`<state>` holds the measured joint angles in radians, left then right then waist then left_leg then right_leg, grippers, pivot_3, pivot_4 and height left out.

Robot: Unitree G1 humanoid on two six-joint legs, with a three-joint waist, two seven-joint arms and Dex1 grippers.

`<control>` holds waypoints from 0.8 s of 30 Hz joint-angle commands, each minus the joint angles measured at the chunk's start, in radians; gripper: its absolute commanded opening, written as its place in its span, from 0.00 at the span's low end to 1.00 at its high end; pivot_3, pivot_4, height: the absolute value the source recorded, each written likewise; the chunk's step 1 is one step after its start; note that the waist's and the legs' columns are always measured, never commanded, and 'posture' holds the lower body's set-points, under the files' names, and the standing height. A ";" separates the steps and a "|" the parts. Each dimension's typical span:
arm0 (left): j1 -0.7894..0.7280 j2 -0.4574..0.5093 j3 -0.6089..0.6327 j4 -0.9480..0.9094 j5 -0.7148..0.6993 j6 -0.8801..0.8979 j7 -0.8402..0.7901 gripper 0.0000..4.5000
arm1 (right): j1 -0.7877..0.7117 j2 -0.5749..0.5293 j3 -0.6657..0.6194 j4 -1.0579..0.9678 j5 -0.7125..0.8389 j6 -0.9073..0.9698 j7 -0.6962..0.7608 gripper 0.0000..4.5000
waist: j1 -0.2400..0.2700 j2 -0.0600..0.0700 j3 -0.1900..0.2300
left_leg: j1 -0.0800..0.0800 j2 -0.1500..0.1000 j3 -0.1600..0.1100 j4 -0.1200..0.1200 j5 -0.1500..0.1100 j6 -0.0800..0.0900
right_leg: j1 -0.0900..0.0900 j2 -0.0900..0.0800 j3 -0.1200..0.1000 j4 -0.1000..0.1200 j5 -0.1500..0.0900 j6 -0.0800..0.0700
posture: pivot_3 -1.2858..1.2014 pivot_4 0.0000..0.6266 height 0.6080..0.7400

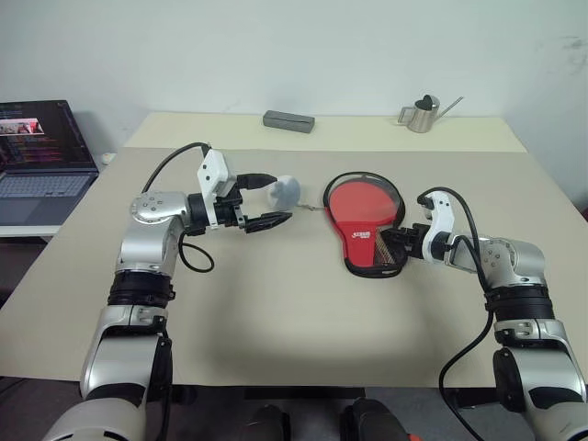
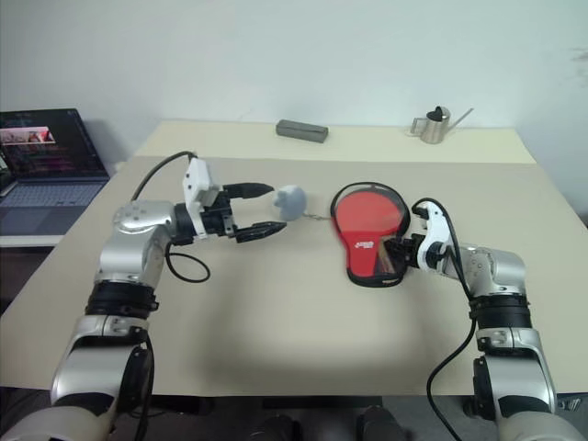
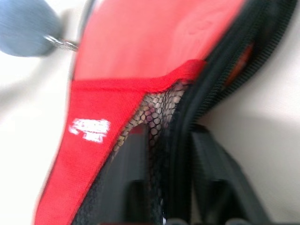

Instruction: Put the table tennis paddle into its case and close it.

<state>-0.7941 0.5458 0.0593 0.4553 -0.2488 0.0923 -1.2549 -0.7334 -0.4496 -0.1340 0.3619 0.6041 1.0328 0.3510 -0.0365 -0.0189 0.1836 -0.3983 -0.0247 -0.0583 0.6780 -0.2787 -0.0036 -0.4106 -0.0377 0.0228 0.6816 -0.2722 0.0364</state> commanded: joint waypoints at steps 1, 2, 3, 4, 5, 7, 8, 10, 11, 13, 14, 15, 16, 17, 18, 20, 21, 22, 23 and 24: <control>0.014 0.036 0.015 -0.063 -0.034 0.018 -0.009 1.00 | -0.006 0.007 -0.019 -0.004 -0.014 0.024 -0.001 0.01 | 0.000 0.000 0.000 | 0.000 0.000 0.000 0.000 0.000 0.000 | 0.000 0.000 0.000 0.000 0.000 0.000 | 0.52 0.24 1.00; 0.021 0.043 0.017 -0.069 -0.039 0.023 -0.011 1.00 | -0.005 0.008 -0.023 -0.006 -0.016 0.028 -0.003 0.01 | 0.000 0.000 0.000 | 0.000 0.000 0.000 0.000 0.000 0.000 | 0.000 0.000 0.000 0.000 0.000 0.000 | 0.52 0.24 1.00; 0.027 0.050 0.018 -0.075 -0.043 0.029 -0.011 1.00 | -0.003 0.011 -0.030 -0.008 -0.016 0.034 -0.008 0.01 | 0.001 0.000 0.000 | 0.000 0.000 0.000 0.000 0.000 0.000 | 0.000 0.000 0.000 0.000 0.000 0.000 | 0.52 0.24 1.00; 0.033 0.057 0.018 -0.080 -0.047 0.033 -0.010 1.00 | -0.001 0.013 -0.036 -0.011 -0.017 0.038 -0.013 0.01 | 0.001 0.000 0.000 | 0.000 0.000 0.000 0.000 0.000 0.000 | 0.000 0.000 0.000 0.000 0.000 0.000 | 0.52 0.24 1.00; 0.042 0.065 0.019 -0.088 -0.051 0.039 -0.011 1.00 | 0.002 0.016 -0.042 -0.016 -0.016 0.044 -0.018 0.01 | 0.002 0.000 0.000 | 0.000 0.000 0.000 0.000 0.000 0.000 | 0.000 0.000 0.000 0.000 0.000 0.000 | 0.52 0.24 1.00; 0.060 0.078 0.021 -0.109 -0.062 0.052 -0.015 1.00 | 0.010 0.023 -0.054 -0.029 -0.017 0.056 -0.025 0.01 | 0.002 0.000 0.000 | 0.000 0.000 0.000 0.000 0.000 0.000 | 0.000 0.000 0.000 0.000 0.000 0.000 | 0.52 0.24 1.00; 0.075 0.085 0.021 -0.129 -0.072 0.066 -0.020 1.00 | 0.016 0.027 -0.059 -0.039 -0.018 0.064 -0.030 0.01 | 0.002 0.000 0.000 | 0.000 0.000 0.000 0.000 0.000 0.000 | 0.000 0.000 0.000 0.000 0.000 0.000 | 0.52 0.24 1.00; 0.113 0.105 0.020 -0.178 -0.091 0.093 -0.034 1.00 | 0.029 0.035 -0.067 -0.066 -0.018 0.080 -0.044 0.01 | 0.002 0.000 0.000 | 0.000 0.000 0.000 0.000 0.000 0.000 | 0.000 0.000 0.000 0.000 0.000 0.000 | 0.52 0.24 1.00; 0.127 0.112 0.021 -0.197 -0.100 0.106 -0.037 1.00 | 0.036 0.040 -0.071 -0.080 -0.017 0.088 -0.051 0.01 | 0.002 0.000 0.000 | 0.000 0.000 0.000 -0.001 0.000 0.000 | 0.000 0.000 0.000 -0.001 0.000 0.000 | 0.52 0.24 1.00; 0.158 0.126 0.023 -0.234 -0.115 0.129 -0.041 1.00 | 0.051 0.051 -0.080 -0.117 -0.013 0.109 -0.069 0.01 | 0.004 0.000 0.000 | 0.000 0.000 -0.001 -0.001 0.000 0.000 | 0.000 0.000 0.000 -0.001 0.000 0.000 | 0.52 0.24 1.00; 0.174 0.134 0.023 -0.252 -0.121 0.138 -0.045 1.00 | 0.060 0.059 -0.085 -0.139 -0.010 0.122 -0.080 0.01 | 0.004 0.000 0.000 | 0.000 0.000 -0.001 -0.001 0.000 0.000 | 0.000 0.000 0.000 -0.001 0.000 0.000 | 0.52 0.24 1.00; 0.189 0.141 0.023 -0.268 -0.127 0.147 -0.047 1.00 | 0.069 0.066 -0.090 -0.160 -0.008 0.134 -0.090 0.01 | 0.004 0.000 0.000 | -0.001 0.000 -0.001 -0.001 0.000 0.000 | 0.000 0.000 -0.001 -0.001 0.000 0.000 | 0.52 0.24 1.00; 0.202 0.148 0.023 -0.283 -0.133 0.155 -0.050 1.00 | 0.077 0.074 -0.095 -0.181 -0.007 0.146 -0.102 0.01 | 0.004 0.000 0.000 | -0.001 0.000 -0.001 -0.001 0.000 0.000 | 0.000 0.000 0.000 -0.001 0.000 0.000 | 0.52 0.24 1.00; 0.217 0.153 0.022 -0.299 -0.139 0.163 -0.052 1.00 | 0.086 0.086 -0.106 -0.206 -0.004 0.161 -0.120 0.01 | 0.004 0.000 0.000 | -0.001 0.000 -0.001 -0.001 0.000 0.000 | 0.000 0.000 0.000 -0.001 0.000 0.000 | 0.52 0.24 1.00; 0.232 0.156 0.020 -0.319 -0.146 0.172 -0.052 1.00 | 0.094 0.105 -0.129 -0.232 0.003 0.183 -0.147 0.01 | 0.004 0.000 0.000 | 0.000 0.000 -0.001 -0.001 0.000 0.000 | 0.000 0.000 0.000 -0.001 0.000 0.000 | 0.52 0.24 1.00; 0.254 0.160 0.016 -0.351 -0.158 0.191 -0.051 1.00 | 0.112 0.133 -0.156 -0.286 0.011 0.223 -0.186 0.01 | 0.004 0.000 0.000 | 0.000 0.000 -0.001 -0.001 0.000 0.000 | 0.000 -0.001 0.000 -0.001 0.000 0.000 | 0.52 0.24 1.00; 0.262 0.160 0.015 -0.365 -0.165 0.201 -0.048 1.00 | 0.121 0.142 -0.164 -0.312 0.013 0.240 -0.197 0.01 | 0.004 0.000 0.000 | 0.000 0.000 -0.001 -0.001 0.000 0.000 | 0.000 -0.001 0.000 -0.001 0.000 0.000 | 0.52 0.24 1.00; 0.269 0.160 0.014 -0.378 -0.172 0.209 -0.047 1.00 | 0.129 0.150 -0.172 -0.335 0.015 0.257 -0.207 0.01 | 0.005 0.000 0.000 | 0.000 0.000 -0.001 -0.001 0.000 0.000 | 0.000 -0.001 0.000 -0.001 0.000 0.000 | 0.52 0.24 1.00; 0.278 0.161 0.013 -0.395 -0.180 0.218 -0.048 1.00 | 0.138 0.160 -0.182 -0.361 0.019 0.275 -0.218 0.01 | 0.004 0.000 0.000 | 0.000 0.000 -0.001 -0.001 0.000 0.000 | 0.000 -0.001 0.000 -0.001 0.000 0.000 | 0.52 0.24 1.00; 0.286 0.161 0.011 -0.411 -0.187 0.228 -0.049 1.00 | 0.146 0.170 -0.192 -0.384 0.023 0.292 -0.229 0.01 | 0.005 0.000 0.000 | 0.000 0.000 -0.001 -0.001 0.000 0.000 | 0.000 -0.001 0.000 -0.001 0.000 0.000 | 0.52 0.24 1.00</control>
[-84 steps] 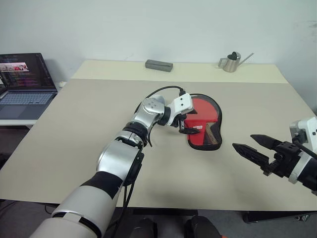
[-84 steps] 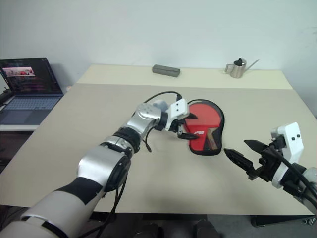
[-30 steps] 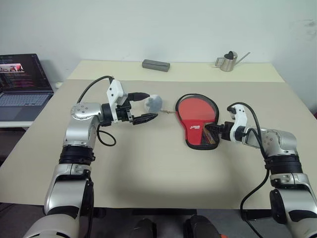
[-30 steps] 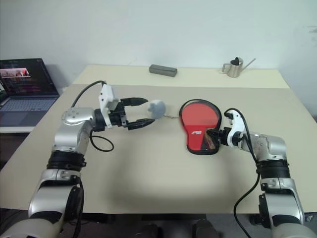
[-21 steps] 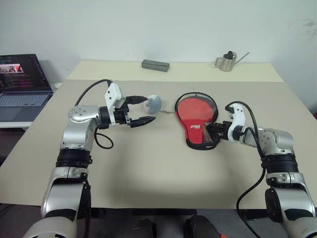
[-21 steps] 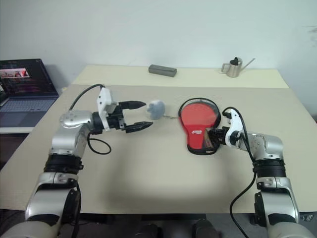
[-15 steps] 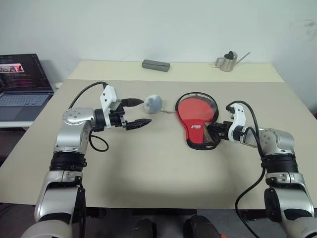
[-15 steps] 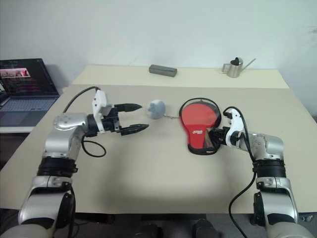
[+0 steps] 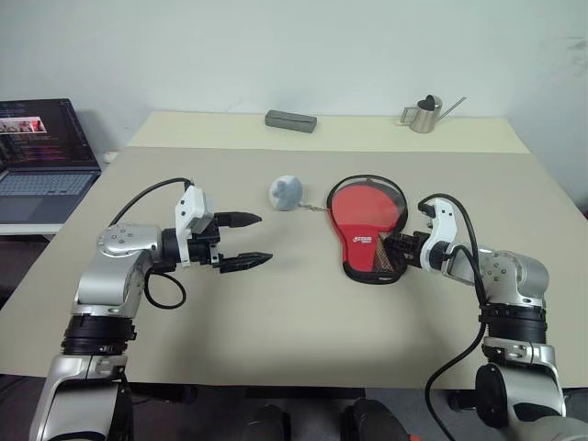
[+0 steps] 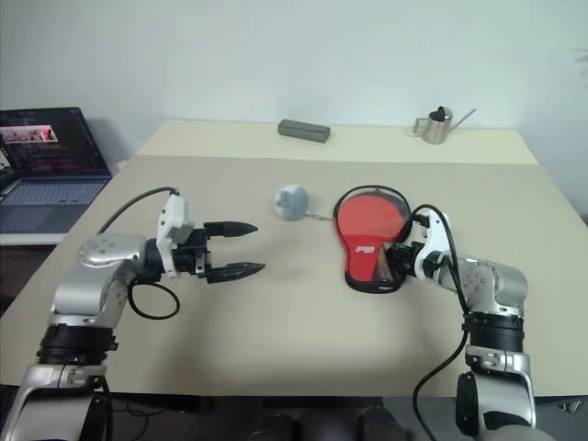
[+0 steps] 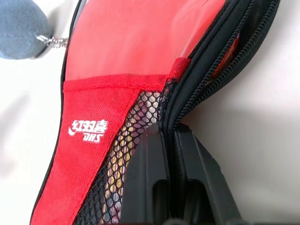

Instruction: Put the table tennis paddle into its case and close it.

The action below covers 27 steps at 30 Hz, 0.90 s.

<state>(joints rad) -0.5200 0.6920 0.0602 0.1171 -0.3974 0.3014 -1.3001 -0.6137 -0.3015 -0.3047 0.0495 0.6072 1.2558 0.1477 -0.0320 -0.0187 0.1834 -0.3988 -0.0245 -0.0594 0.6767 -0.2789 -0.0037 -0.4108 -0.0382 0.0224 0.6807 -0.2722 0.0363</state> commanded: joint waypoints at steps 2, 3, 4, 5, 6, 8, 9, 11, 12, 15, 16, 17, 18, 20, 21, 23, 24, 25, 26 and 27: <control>0.031 0.021 0.005 -0.103 -0.051 0.033 -0.014 1.00 | 0.044 0.045 -0.041 -0.123 0.028 0.108 -0.049 0.01 | 0.000 0.000 0.000 | 0.000 0.000 0.000 0.000 0.000 0.000 | 0.000 0.000 0.000 0.000 0.000 0.000 | 0.52 0.24 1.00; 0.041 0.031 0.000 -0.112 -0.054 0.034 -0.029 1.00 | 0.052 0.069 -0.063 -0.154 0.037 0.140 -0.065 0.01 | 0.000 0.000 0.000 | 0.000 0.000 0.000 0.000 0.000 0.000 | 0.000 0.000 0.000 0.000 0.000 0.000 | 0.52 0.24 1.00; 0.047 0.046 -0.004 -0.115 -0.056 0.035 -0.049 1.00 | 0.062 0.092 -0.081 -0.186 0.044 0.172 -0.078 0.01 | 0.000 0.000 0.000 | 0.000 0.000 0.000 0.000 0.000 0.000 | 0.000 0.000 0.000 0.000 0.000 0.000 | 0.52 0.24 1.00; 0.052 0.056 -0.007 -0.117 -0.057 0.036 -0.062 1.00 | 0.067 0.109 -0.094 -0.209 0.047 0.196 -0.087 0.01 | 0.000 0.000 0.000 | 0.000 0.000 0.000 -0.001 0.000 0.000 | 0.000 0.000 0.000 0.000 0.000 0.000 | 0.52 0.24 1.00; 0.054 0.064 -0.010 -0.118 -0.060 0.039 -0.073 1.00 | 0.072 0.123 -0.105 -0.231 0.048 0.218 -0.093 0.01 | -0.001 0.000 0.000 | 0.000 0.000 0.000 -0.001 0.000 0.000 | 0.000 0.000 0.000 0.000 0.000 0.000 | 0.52 0.24 1.00; 0.067 0.088 -0.018 -0.134 -0.066 0.042 -0.106 1.00 | 0.082 0.151 -0.130 -0.276 0.047 0.267 -0.101 0.01 | -0.001 0.000 0.000 | 0.000 0.000 0.000 -0.001 0.000 0.000 | 0.000 0.000 0.000 0.000 0.000 0.000 | 0.52 0.24 1.00; 0.074 0.101 -0.023 -0.142 -0.070 0.045 -0.127 1.00 | 0.090 0.164 -0.141 -0.301 0.048 0.295 -0.103 0.01 | -0.001 0.000 0.000 | 0.000 0.000 0.000 -0.001 0.000 0.000 | 0.000 0.001 0.000 0.000 0.000 0.000 | 0.52 0.24 1.00; 0.083 0.118 -0.032 -0.150 -0.074 0.046 -0.155 1.00 | 0.102 0.183 -0.156 -0.340 0.045 0.337 -0.103 0.01 | -0.001 0.000 0.000 | 0.000 0.000 0.000 -0.001 0.000 0.000 | 0.000 0.000 0.000 0.000 0.000 0.000 | 0.52 0.24 1.00; 0.090 0.128 -0.039 -0.152 -0.072 0.039 -0.172 1.00 | 0.119 0.183 -0.150 -0.361 0.050 0.350 -0.099 0.01 | -0.001 0.000 0.000 | 0.000 0.000 0.000 -0.001 0.000 0.000 | 0.000 0.000 0.000 0.000 0.000 0.000 | 0.52 0.24 1.00; 0.091 0.143 -0.049 -0.144 -0.068 0.028 -0.193 1.00 | 0.184 0.174 -0.125 -0.416 0.075 0.359 -0.092 0.01 | -0.001 0.001 0.000 | 0.000 0.000 0.000 -0.001 0.000 0.000 | 0.000 0.001 0.000 0.000 0.000 -0.001 | 0.52 0.24 1.00; 0.087 0.144 -0.051 -0.139 -0.068 0.024 -0.193 1.00 | 0.206 0.168 -0.118 -0.432 0.085 0.359 -0.089 0.01 | -0.001 0.001 0.000 | 0.000 0.000 0.000 -0.001 0.000 0.000 | 0.000 0.001 0.000 0.000 -0.001 -0.001 | 0.52 0.24 1.00; 0.084 0.144 -0.052 -0.135 -0.067 0.020 -0.194 1.00 | 0.227 0.164 -0.113 -0.446 0.093 0.359 -0.091 0.01 | -0.001 0.001 0.000 | 0.000 0.000 0.000 -0.001 0.000 0.000 | 0.000 0.001 0.000 0.000 -0.001 -0.001 | 0.52 0.24 1.00; 0.083 0.143 -0.053 -0.134 -0.067 0.017 -0.194 1.00 | 0.245 0.156 -0.106 -0.459 0.102 0.359 -0.089 0.01 | 0.000 0.001 0.000 | 0.000 0.000 0.000 -0.001 0.000 0.000 | 0.000 0.001 -0.001 -0.001 -0.001 -0.001 | 0.52 0.24 1.00; 0.085 0.142 -0.062 -0.143 -0.070 0.017 -0.205 1.00 | 0.277 0.147 -0.099 -0.479 0.117 0.359 -0.093 0.01 | 0.000 0.001 0.000 | 0.001 0.000 0.000 -0.001 0.000 0.000 | 0.001 0.001 -0.001 -0.001 -0.001 -0.001 | 0.52 0.24 1.00; 0.087 0.141 -0.065 -0.147 -0.071 0.016 -0.208 1.00 | 0.288 0.144 -0.098 -0.486 0.122 0.359 -0.095 0.01 | 0.000 0.001 0.000 | 0.001 0.000 0.000 -0.001 0.000 0.000 | 0.001 0.001 -0.001 -0.001 -0.001 0.000 | 0.52 0.24 1.00; 0.093 0.141 -0.074 -0.159 -0.075 0.019 -0.218 1.00 | 0.313 0.133 -0.097 -0.504 0.134 0.359 -0.096 0.01 | 0.000 0.001 0.000 | 0.001 0.000 -0.001 -0.001 0.000 0.000 | 0.001 0.001 -0.001 -0.001 -0.001 0.000 | 0.52 0.24 1.00; 0.095 0.142 -0.079 -0.164 -0.079 0.023 -0.223 1.00 | 0.325 0.127 -0.099 -0.513 0.144 0.359 -0.096 0.01 | 0.000 0.001 0.000 | 0.001 0.000 -0.001 -0.001 0.000 0.000 | 0.001 0.001 -0.001 -0.001 -0.001 -0.001 | 0.52 0.24 1.00; 0.099 0.142 -0.083 -0.171 -0.083 0.025 -0.227 1.00 | 0.339 0.119 -0.103 -0.524 0.157 0.359 -0.099 0.01 | 0.001 0.001 0.000 | 0.001 0.000 -0.001 -0.001 0.000 0.000 | 0.001 0.001 -0.002 -0.001 -0.001 -0.001 | 0.52 0.24 1.00; 0.105 0.143 -0.087 -0.178 -0.087 0.027 -0.229 1.00 | 0.352 0.112 -0.107 -0.534 0.169 0.359 -0.101 0.01 | 0.001 0.001 0.000 | 0.001 0.000 -0.001 -0.001 0.000 0.000 | 0.001 0.001 -0.002 -0.001 -0.001 -0.001 | 0.52 0.24 1.00; 0.113 0.144 -0.091 -0.188 -0.092 0.028 -0.232 1.00 | 0.370 0.101 -0.109 -0.547 0.185 0.359 -0.102 0.01 | 0.002 0.001 0.000 | 0.001 0.000 -0.002 -0.001 0.000 0.000 | 0.002 0.001 -0.002 -0.002 -0.001 -0.001 | 0.52 0.24 1.00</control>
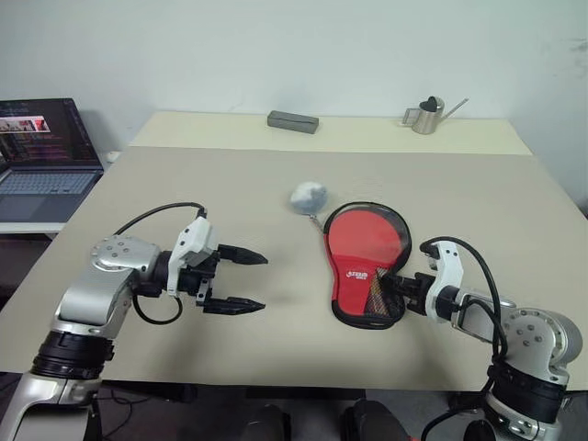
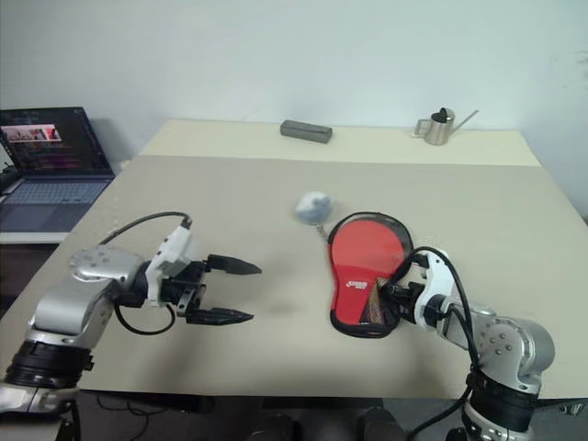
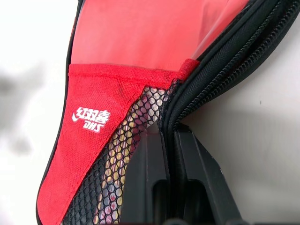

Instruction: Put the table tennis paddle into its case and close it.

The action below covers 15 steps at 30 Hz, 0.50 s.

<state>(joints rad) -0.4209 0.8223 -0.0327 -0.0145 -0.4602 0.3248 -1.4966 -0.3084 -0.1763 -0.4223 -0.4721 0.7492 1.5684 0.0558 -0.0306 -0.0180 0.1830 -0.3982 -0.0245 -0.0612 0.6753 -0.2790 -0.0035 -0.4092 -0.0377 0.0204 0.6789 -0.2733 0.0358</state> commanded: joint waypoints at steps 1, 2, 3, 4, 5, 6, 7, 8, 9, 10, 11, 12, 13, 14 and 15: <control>0.021 0.015 -0.001 -0.065 -0.032 0.005 -0.035 1.00 | 0.080 -0.032 0.006 -0.035 0.061 0.046 -0.013 0.01 | 0.000 0.000 0.000 | 0.000 0.000 0.000 0.000 0.000 0.000 | 0.000 0.000 0.000 0.000 0.000 0.000 | 0.52 0.24 1.00; 0.024 0.016 -0.002 -0.071 -0.035 0.005 -0.035 1.00 | 0.096 -0.038 0.003 -0.047 0.080 0.046 -0.018 0.01 | 0.001 0.000 0.000 | 0.000 0.000 0.000 0.000 0.000 0.000 | 0.000 0.000 0.000 -0.001 0.000 0.000 | 0.52 0.24 1.00; 0.026 0.016 -0.003 -0.075 -0.037 0.003 -0.036 1.00 | 0.110 -0.043 0.002 -0.057 0.097 0.046 -0.023 0.01 | 0.001 0.000 0.000 | 0.000 0.000 0.000 0.000 0.000 0.000 | 0.000 0.000 0.000 -0.001 0.000 0.000 | 0.52 0.24 1.00; 0.024 0.016 -0.006 -0.076 -0.039 0.005 -0.040 1.00 | 0.124 -0.048 0.001 -0.068 0.117 0.046 -0.030 0.01 | 0.002 0.000 0.000 | 0.000 0.000 -0.001 0.000 0.000 0.000 | 0.000 0.000 0.000 -0.001 0.000 0.000 | 0.52 0.24 1.00; 0.022 0.019 -0.009 -0.077 -0.042 0.007 -0.046 1.00 | 0.136 -0.051 -0.001 -0.078 0.136 0.046 -0.038 0.01 | 0.003 0.000 0.000 | 0.000 0.000 -0.002 0.000 0.000 0.000 | 0.001 0.000 -0.001 -0.001 0.000 0.000 | 0.52 0.24 1.00; 0.019 0.021 -0.012 -0.079 -0.045 0.009 -0.055 1.00 | 0.147 -0.059 0.001 -0.087 0.158 0.046 -0.043 0.01 | 0.003 0.000 0.000 | 0.000 0.000 -0.002 0.000 0.000 0.000 | 0.001 0.000 -0.001 -0.001 0.000 0.000 | 0.52 0.24 1.00; 0.017 0.023 -0.015 -0.081 -0.047 0.011 -0.060 1.00 | 0.154 -0.064 0.002 -0.092 0.175 0.046 -0.049 0.01 | 0.003 0.000 0.000 | 0.000 0.000 -0.002 0.000 0.000 0.000 | 0.002 0.000 -0.002 -0.001 -0.001 0.000 | 0.52 0.24 1.00; 0.013 0.025 -0.018 -0.085 -0.050 0.014 -0.062 1.00 | 0.162 -0.070 0.001 -0.098 0.195 0.046 -0.057 0.01 | 0.003 0.000 0.000 | 0.000 0.000 -0.002 0.000 0.000 0.000 | 0.002 0.000 -0.002 -0.001 -0.001 -0.001 | 0.52 0.24 1.00; 0.008 0.026 -0.023 -0.090 -0.056 0.023 -0.064 1.00 | 0.170 -0.075 0.001 -0.105 0.215 0.046 -0.065 0.01 | 0.003 0.000 0.000 | 0.000 0.000 -0.002 0.000 0.000 0.000 | 0.002 0.000 -0.002 -0.001 -0.001 -0.001 | 0.52 0.24 1.00; 0.002 0.026 -0.028 -0.095 -0.058 0.028 -0.066 1.00 | 0.178 -0.084 0.001 -0.112 0.237 0.046 -0.071 0.01 | 0.003 0.000 0.000 | 0.000 0.000 -0.003 0.000 0.000 0.000 | 0.002 0.000 -0.002 -0.001 -0.001 -0.001 | 0.52 0.24 1.00; -0.004 0.026 -0.033 -0.101 -0.061 0.036 -0.065 1.00 | 0.188 -0.092 0.001 -0.119 0.257 0.046 -0.079 0.01 | 0.003 0.000 0.000 | 0.000 0.000 -0.003 0.000 0.000 0.000 | 0.002 0.000 -0.002 -0.001 -0.001 -0.001 | 0.52 0.24 1.00; -0.010 0.025 -0.040 -0.108 -0.066 0.047 -0.065 1.00 | 0.197 -0.099 -0.002 -0.125 0.278 0.046 -0.088 0.01 | 0.003 0.000 0.000 | 0.000 0.000 -0.003 0.000 0.000 0.000 | 0.002 0.000 -0.002 -0.001 -0.001 -0.001 | 0.52 0.24 1.00; -0.014 0.024 -0.046 -0.113 -0.070 0.054 -0.066 1.00 | 0.204 -0.104 -0.005 -0.126 0.298 0.046 -0.098 0.01 | 0.003 0.000 0.000 | 0.000 0.000 -0.003 0.000 0.000 0.000 | 0.002 0.000 -0.002 -0.001 -0.001 -0.001 | 0.52 0.24 1.00; -0.017 0.024 -0.052 -0.119 -0.075 0.061 -0.067 1.00 | 0.210 -0.111 -0.005 -0.128 0.316 0.046 -0.108 0.01 | 0.002 0.000 0.000 | 0.000 0.000 -0.003 0.000 0.000 0.000 | 0.002 0.000 -0.002 -0.001 -0.001 -0.001 | 0.52 0.24 1.00; -0.020 0.022 -0.059 -0.125 -0.078 0.066 -0.066 1.00 | 0.217 -0.116 -0.005 -0.128 0.333 0.046 -0.119 0.01 | 0.002 0.000 0.000 | 0.000 0.000 -0.003 0.000 0.000 0.000 | 0.002 0.000 -0.002 -0.001 -0.001 -0.001 | 0.52 0.24 1.00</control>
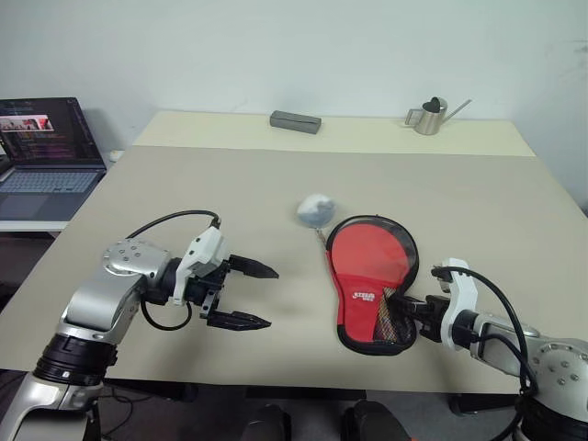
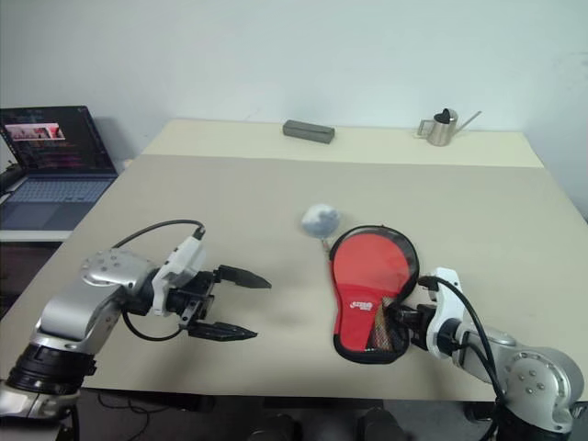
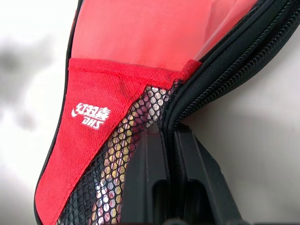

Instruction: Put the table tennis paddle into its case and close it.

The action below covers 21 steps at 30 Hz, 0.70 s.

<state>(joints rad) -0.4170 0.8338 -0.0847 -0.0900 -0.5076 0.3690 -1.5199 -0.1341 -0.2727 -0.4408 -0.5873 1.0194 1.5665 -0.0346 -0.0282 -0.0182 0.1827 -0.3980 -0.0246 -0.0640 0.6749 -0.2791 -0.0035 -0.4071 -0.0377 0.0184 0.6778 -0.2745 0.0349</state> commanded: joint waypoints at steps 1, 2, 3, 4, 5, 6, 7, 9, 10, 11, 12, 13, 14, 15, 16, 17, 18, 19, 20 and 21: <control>-0.025 0.008 -0.015 -0.056 -0.033 0.026 -0.045 1.00 | 0.052 -0.025 0.012 -0.014 0.080 0.048 -0.039 0.01 | 0.000 0.000 0.000 | 0.000 0.000 0.000 0.000 0.000 0.000 | 0.000 0.000 0.000 0.000 0.000 0.000 | 0.52 0.24 1.00; -0.028 0.006 -0.022 -0.061 -0.035 0.030 -0.044 1.00 | 0.060 -0.031 0.013 -0.017 0.096 0.048 -0.049 0.01 | 0.000 0.000 0.000 | 0.000 0.000 0.000 0.000 0.000 0.000 | 0.000 0.000 0.000 0.000 0.000 0.000 | 0.52 0.24 1.00; -0.032 0.003 -0.029 -0.066 -0.037 0.035 -0.045 1.00 | 0.070 -0.033 0.012 -0.021 0.113 0.048 -0.061 0.01 | 0.000 0.000 0.000 | 0.000 0.000 0.000 0.000 0.000 0.000 | 0.000 0.000 0.000 0.000 0.000 0.000 | 0.52 0.24 1.00; -0.036 0.001 -0.034 -0.068 -0.038 0.038 -0.045 1.00 | 0.078 -0.034 0.012 -0.026 0.132 0.048 -0.074 0.01 | 0.000 0.000 0.000 | 0.000 0.000 0.000 0.000 0.000 0.000 | 0.000 0.000 0.000 0.000 0.000 0.000 | 0.52 0.24 1.00; -0.040 -0.001 -0.038 -0.069 -0.040 0.040 -0.045 1.00 | 0.084 -0.034 0.011 -0.030 0.149 0.048 -0.086 0.01 | 0.000 0.000 0.000 | 0.000 0.000 0.000 0.000 0.000 0.000 | 0.000 0.000 0.000 0.000 -0.001 0.000 | 0.52 0.24 1.00; -0.045 -0.003 -0.042 -0.069 -0.040 0.042 -0.045 1.00 | 0.091 -0.034 0.009 -0.034 0.166 0.048 -0.100 0.01 | 0.000 0.000 0.000 | 0.000 0.000 -0.001 0.000 0.000 0.000 | 0.000 0.000 0.000 0.000 -0.001 0.000 | 0.52 0.24 1.00; -0.052 -0.005 -0.046 -0.067 -0.040 0.045 -0.044 1.00 | 0.097 -0.034 0.006 -0.038 0.183 0.048 -0.113 0.01 | 0.000 0.000 0.000 | 0.000 0.000 -0.001 0.000 0.000 0.000 | 0.000 0.000 0.000 0.000 -0.001 0.000 | 0.52 0.24 1.00; -0.061 -0.007 -0.052 -0.064 -0.041 0.048 -0.044 1.00 | 0.108 -0.032 -0.001 -0.044 0.215 0.048 -0.139 0.01 | 0.000 0.000 0.000 | 0.000 0.000 -0.001 0.000 0.000 0.000 | 0.000 0.000 0.000 0.000 -0.001 0.000 | 0.52 0.24 1.00; -0.065 -0.008 -0.055 -0.062 -0.042 0.049 -0.044 1.00 | 0.115 -0.032 -0.005 -0.049 0.231 0.048 -0.151 0.01 | 0.000 0.000 0.000 | 0.000 0.000 -0.001 0.000 0.000 0.000 | 0.001 0.000 0.000 0.000 -0.001 0.000 | 0.52 0.24 1.00; -0.068 -0.008 -0.058 -0.061 -0.043 0.050 -0.043 1.00 | 0.122 -0.031 -0.010 -0.052 0.247 0.048 -0.165 0.01 | 0.000 0.000 0.000 | 0.000 0.000 -0.001 0.000 0.000 0.000 | 0.001 0.000 0.000 0.000 -0.001 0.000 | 0.52 0.24 1.00; -0.071 -0.008 -0.061 -0.060 -0.044 0.051 -0.043 1.00 | 0.128 -0.028 -0.015 -0.055 0.262 0.048 -0.179 0.01 | 0.000 0.000 0.000 | 0.000 0.000 -0.001 0.000 0.000 0.000 | 0.001 0.000 0.000 0.000 -0.001 0.000 | 0.52 0.24 1.00; -0.076 -0.010 -0.063 -0.058 -0.044 0.053 -0.042 1.00 | 0.135 -0.029 -0.017 -0.056 0.278 0.045 -0.193 0.01 | 0.000 0.000 0.000 | 0.000 0.000 -0.001 0.000 0.000 0.000 | 0.001 0.000 0.000 0.000 -0.001 0.000 | 0.52 0.24 1.00; -0.082 -0.012 -0.067 -0.056 -0.043 0.054 -0.041 1.00 | 0.147 -0.032 -0.018 -0.059 0.294 0.038 -0.207 0.01 | 0.000 0.000 0.000 | 0.000 0.000 -0.001 0.000 0.000 0.000 | 0.001 0.000 0.000 0.000 -0.001 0.000 | 0.52 0.24 1.00; -0.089 -0.014 -0.070 -0.053 -0.043 0.056 -0.041 1.00 | 0.159 -0.037 -0.016 -0.060 0.311 0.028 -0.222 0.01 | 0.000 0.000 0.000 | 0.000 0.000 -0.001 0.000 0.000 0.000 | 0.001 0.000 0.000 0.000 -0.001 0.000 | 0.52 0.24 1.00; -0.094 -0.015 -0.072 -0.050 -0.043 0.058 -0.042 1.00 | 0.170 -0.044 -0.013 -0.059 0.332 0.015 -0.240 0.01 | 0.001 0.000 0.000 | 0.000 0.000 -0.001 0.000 0.000 0.000 | 0.001 0.000 0.000 0.000 -0.001 0.000 | 0.52 0.24 1.00; -0.098 -0.016 -0.073 -0.049 -0.043 0.059 -0.042 1.00 | 0.178 -0.052 -0.009 -0.057 0.353 0.001 -0.258 0.01 | 0.001 0.000 0.000 | 0.000 0.000 -0.001 0.000 0.000 0.000 | 0.001 0.000 0.000 0.000 -0.001 0.000 | 0.52 0.24 1.00; -0.103 -0.017 -0.075 -0.044 -0.041 0.058 -0.044 1.00 | 0.186 -0.063 -0.002 -0.054 0.375 -0.014 -0.276 0.01 | 0.001 0.000 0.000 | 0.000 0.000 -0.001 0.000 0.000 0.000 | 0.001 0.000 0.000 0.000 -0.001 0.000 | 0.52 0.24 1.00; -0.110 -0.020 -0.077 -0.039 -0.038 0.058 -0.046 1.00 | 0.194 -0.077 0.007 -0.051 0.399 -0.032 -0.295 0.01 | 0.001 0.000 0.000 | 0.000 0.000 -0.001 0.000 0.000 0.000 | 0.001 0.000 0.000 0.000 -0.001 0.000 | 0.52 0.24 1.00; -0.114 -0.023 -0.079 -0.033 -0.035 0.054 -0.046 1.00 | 0.201 -0.093 0.017 -0.047 0.423 -0.053 -0.316 0.01 | 0.001 0.000 0.000 | 0.000 0.000 -0.001 0.000 0.000 0.000 | 0.001 0.000 0.000 0.000 -0.002 0.000 | 0.52 0.24 1.00; -0.117 -0.024 -0.080 -0.029 -0.033 0.052 -0.047 1.00 | 0.209 -0.112 0.031 -0.044 0.450 -0.077 -0.337 0.01 | 0.001 0.000 0.000 | 0.000 0.000 -0.001 0.000 0.000 0.000 | 0.001 0.000 0.000 0.000 -0.002 0.000 | 0.52 0.24 1.00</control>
<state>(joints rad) -0.5161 0.8105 -0.1631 -0.1133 -0.5292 0.4256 -1.5228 0.0331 -0.3570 -0.4449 -0.6350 1.4163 1.4902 -0.3302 -0.0274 -0.0185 0.1825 -0.3979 -0.0251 -0.0652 0.6748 -0.2792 -0.0034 -0.4060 -0.0374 0.0183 0.6779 -0.2761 0.0348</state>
